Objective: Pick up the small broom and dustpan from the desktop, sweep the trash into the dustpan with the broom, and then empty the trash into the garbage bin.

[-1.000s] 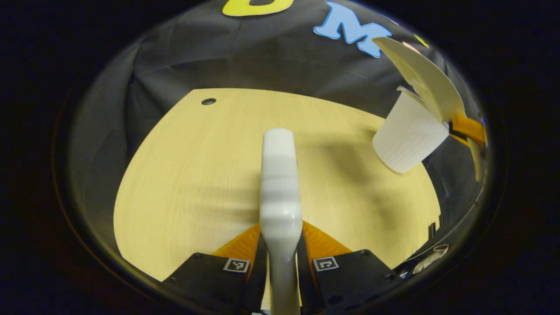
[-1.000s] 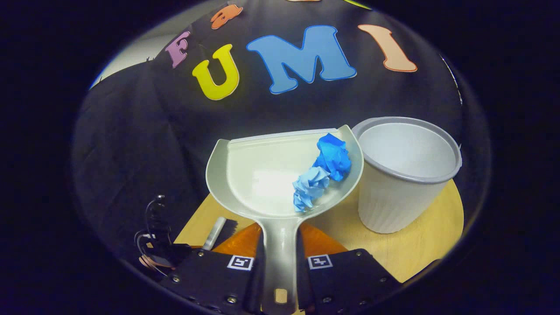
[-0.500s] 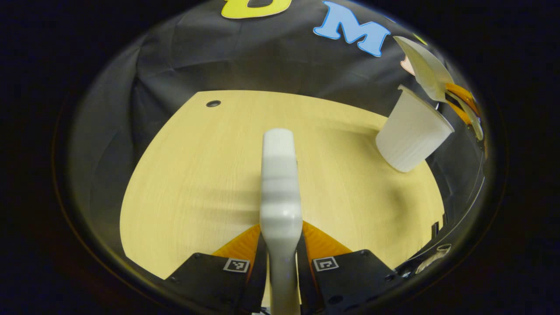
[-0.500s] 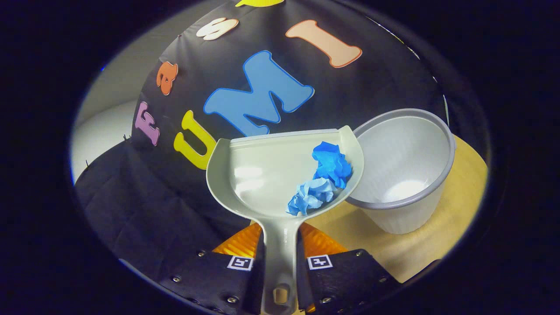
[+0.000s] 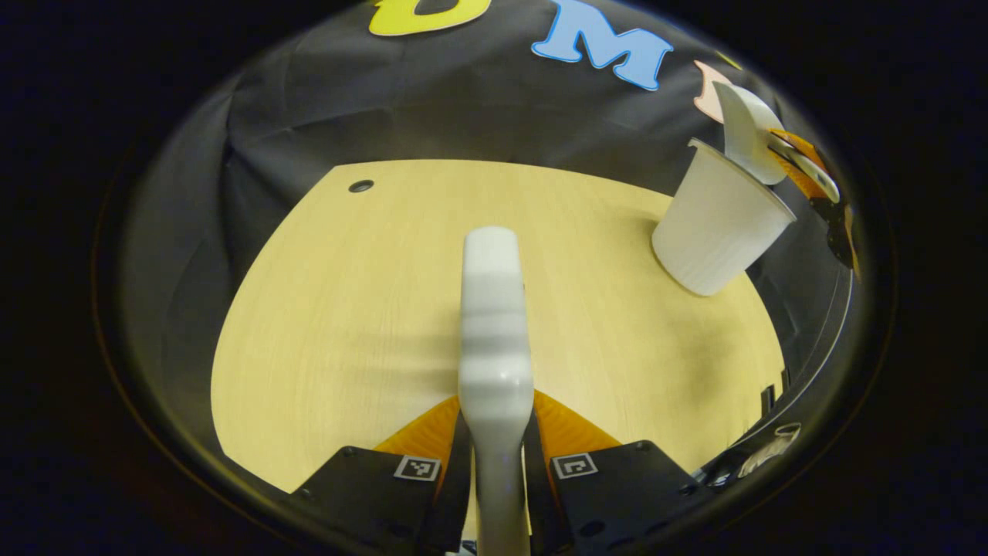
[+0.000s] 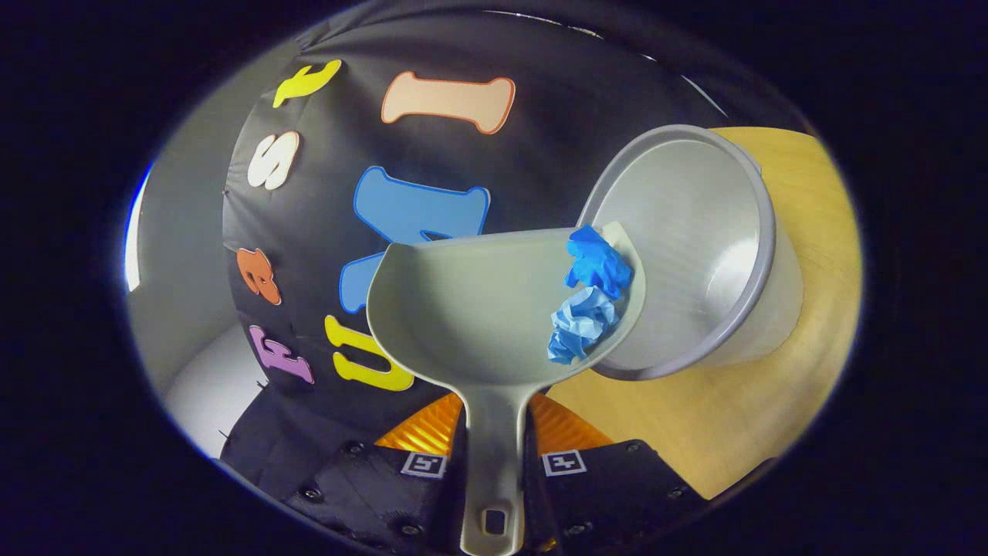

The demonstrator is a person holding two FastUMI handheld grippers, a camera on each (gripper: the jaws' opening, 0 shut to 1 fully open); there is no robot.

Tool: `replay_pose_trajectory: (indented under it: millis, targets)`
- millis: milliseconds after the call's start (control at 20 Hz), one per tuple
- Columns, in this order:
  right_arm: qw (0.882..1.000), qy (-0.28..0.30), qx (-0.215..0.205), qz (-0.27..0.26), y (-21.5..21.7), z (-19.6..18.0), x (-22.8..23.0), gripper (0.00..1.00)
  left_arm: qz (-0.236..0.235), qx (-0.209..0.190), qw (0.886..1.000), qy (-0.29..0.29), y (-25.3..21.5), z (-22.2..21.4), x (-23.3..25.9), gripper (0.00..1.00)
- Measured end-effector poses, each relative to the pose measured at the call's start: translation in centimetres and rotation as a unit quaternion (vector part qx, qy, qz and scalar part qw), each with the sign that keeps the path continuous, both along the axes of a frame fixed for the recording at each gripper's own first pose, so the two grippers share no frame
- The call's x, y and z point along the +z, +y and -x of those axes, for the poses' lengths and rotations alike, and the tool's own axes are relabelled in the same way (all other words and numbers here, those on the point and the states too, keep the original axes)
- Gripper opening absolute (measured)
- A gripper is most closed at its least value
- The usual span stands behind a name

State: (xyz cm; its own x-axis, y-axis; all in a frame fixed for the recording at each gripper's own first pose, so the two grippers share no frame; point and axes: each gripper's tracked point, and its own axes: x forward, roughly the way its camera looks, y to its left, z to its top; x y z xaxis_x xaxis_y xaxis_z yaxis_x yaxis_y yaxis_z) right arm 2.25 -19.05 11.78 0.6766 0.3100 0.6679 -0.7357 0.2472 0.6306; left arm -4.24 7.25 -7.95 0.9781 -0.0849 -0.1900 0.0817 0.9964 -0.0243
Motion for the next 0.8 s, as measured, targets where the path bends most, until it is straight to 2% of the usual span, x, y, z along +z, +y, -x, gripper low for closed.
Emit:
replay_pose_trajectory:
  millis: [50, 200, 300, 650, 700, 800]
  targets:
    - [1.0, -0.006, 0.022, -0.022, -0.3, 0.1, 0.0, 0.3, -0.002, 0.0, 1.0, 0.0, -0.4, 0.2, 0.1, 0.38]
    - [0.996, -0.016, 0.066, -0.059, -0.4, 0.2, -0.4, 0.3, -0.003, -0.001, 1.0, 0.0, -1.1, 0.7, -0.1, 0.41]
    - [0.994, -0.022, 0.079, -0.072, -0.6, 0.6, -0.2, 0.3, -0.003, 0.001, 1.0, -0.001, -1.4, 1.3, -0.2, 0.39]
    - [0.984, -0.032, 0.147, -0.099, -1.7, 1.1, -0.7, 0.3, 0.01, 0.022, 1.0, 0.004, -2.0, 3.0, -1.3, 0.41]
    - [0.981, -0.033, 0.16, -0.105, -1.7, 1.2, -0.7, 0.3, 0.012, 0.023, 1.0, 0.003, -2.0, 3.2, -1.3, 0.36]
    - [0.976, -0.038, 0.178, -0.116, -0.8, 1.4, -0.5, 0.3, 0.014, 0.023, 1.0, 0.0, -2.3, 3.4, -1.1, 0.36]
